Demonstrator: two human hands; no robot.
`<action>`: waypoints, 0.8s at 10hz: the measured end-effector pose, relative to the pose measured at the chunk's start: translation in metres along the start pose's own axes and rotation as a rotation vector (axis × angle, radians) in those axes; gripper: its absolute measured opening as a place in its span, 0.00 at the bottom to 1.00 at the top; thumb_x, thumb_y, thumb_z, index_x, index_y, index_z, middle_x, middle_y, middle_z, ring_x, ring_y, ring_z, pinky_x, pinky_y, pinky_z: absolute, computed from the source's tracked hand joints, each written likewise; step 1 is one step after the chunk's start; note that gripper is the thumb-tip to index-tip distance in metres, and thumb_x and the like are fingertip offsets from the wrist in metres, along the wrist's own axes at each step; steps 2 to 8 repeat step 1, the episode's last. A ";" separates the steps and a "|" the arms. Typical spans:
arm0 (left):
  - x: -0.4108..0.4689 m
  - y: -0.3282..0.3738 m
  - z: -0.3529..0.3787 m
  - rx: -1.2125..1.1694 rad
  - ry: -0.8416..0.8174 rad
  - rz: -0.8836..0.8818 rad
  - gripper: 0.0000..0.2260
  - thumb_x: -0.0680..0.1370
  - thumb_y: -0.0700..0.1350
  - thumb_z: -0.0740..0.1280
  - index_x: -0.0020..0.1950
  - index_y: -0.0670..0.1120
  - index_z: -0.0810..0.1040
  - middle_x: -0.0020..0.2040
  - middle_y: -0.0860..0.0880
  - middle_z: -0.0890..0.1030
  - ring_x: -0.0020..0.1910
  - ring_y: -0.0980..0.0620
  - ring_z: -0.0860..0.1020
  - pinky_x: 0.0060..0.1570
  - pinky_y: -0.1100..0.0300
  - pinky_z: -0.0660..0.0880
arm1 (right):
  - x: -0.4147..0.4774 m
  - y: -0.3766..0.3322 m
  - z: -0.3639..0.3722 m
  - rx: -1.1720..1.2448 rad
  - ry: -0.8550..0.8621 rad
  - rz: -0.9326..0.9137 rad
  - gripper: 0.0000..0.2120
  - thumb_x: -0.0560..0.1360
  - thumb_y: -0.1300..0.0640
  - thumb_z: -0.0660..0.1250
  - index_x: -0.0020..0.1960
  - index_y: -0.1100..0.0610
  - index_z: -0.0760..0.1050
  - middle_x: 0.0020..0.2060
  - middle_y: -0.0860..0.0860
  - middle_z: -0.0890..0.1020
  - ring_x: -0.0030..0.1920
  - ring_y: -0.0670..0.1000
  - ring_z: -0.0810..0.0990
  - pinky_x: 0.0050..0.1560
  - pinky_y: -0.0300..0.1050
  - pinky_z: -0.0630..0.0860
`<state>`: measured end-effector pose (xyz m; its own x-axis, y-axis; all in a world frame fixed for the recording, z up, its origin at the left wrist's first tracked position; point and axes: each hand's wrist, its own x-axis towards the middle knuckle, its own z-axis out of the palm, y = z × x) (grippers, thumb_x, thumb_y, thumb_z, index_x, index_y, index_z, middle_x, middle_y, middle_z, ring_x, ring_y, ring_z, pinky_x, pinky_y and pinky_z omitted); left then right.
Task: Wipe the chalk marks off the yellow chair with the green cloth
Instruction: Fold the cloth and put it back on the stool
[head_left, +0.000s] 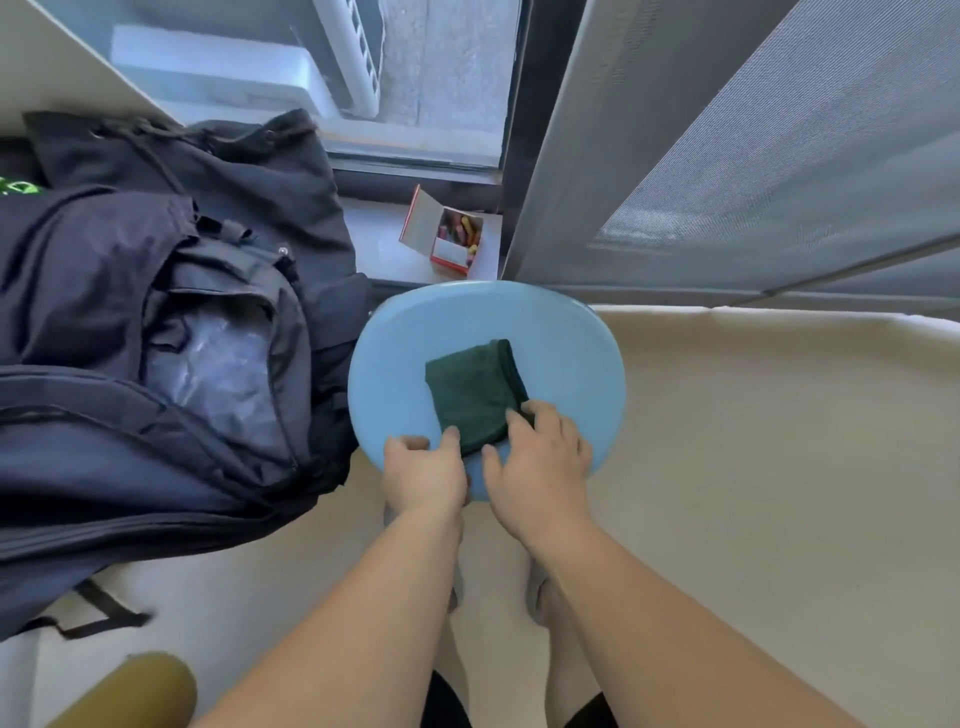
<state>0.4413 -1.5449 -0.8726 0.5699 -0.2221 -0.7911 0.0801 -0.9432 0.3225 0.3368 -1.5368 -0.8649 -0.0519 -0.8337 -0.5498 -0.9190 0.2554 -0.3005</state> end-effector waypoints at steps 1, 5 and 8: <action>0.003 0.004 -0.016 0.153 -0.094 0.051 0.19 0.74 0.55 0.71 0.57 0.48 0.69 0.51 0.47 0.77 0.42 0.44 0.81 0.41 0.50 0.81 | -0.006 0.002 -0.009 -0.045 -0.025 0.051 0.25 0.78 0.43 0.63 0.72 0.51 0.70 0.72 0.52 0.66 0.71 0.56 0.65 0.69 0.54 0.61; 0.003 0.004 -0.016 0.153 -0.094 0.051 0.19 0.74 0.55 0.71 0.57 0.48 0.69 0.51 0.47 0.77 0.42 0.44 0.81 0.41 0.50 0.81 | -0.006 0.002 -0.009 -0.045 -0.025 0.051 0.25 0.78 0.43 0.63 0.72 0.51 0.70 0.72 0.52 0.66 0.71 0.56 0.65 0.69 0.54 0.61; 0.003 0.004 -0.016 0.153 -0.094 0.051 0.19 0.74 0.55 0.71 0.57 0.48 0.69 0.51 0.47 0.77 0.42 0.44 0.81 0.41 0.50 0.81 | -0.006 0.002 -0.009 -0.045 -0.025 0.051 0.25 0.78 0.43 0.63 0.72 0.51 0.70 0.72 0.52 0.66 0.71 0.56 0.65 0.69 0.54 0.61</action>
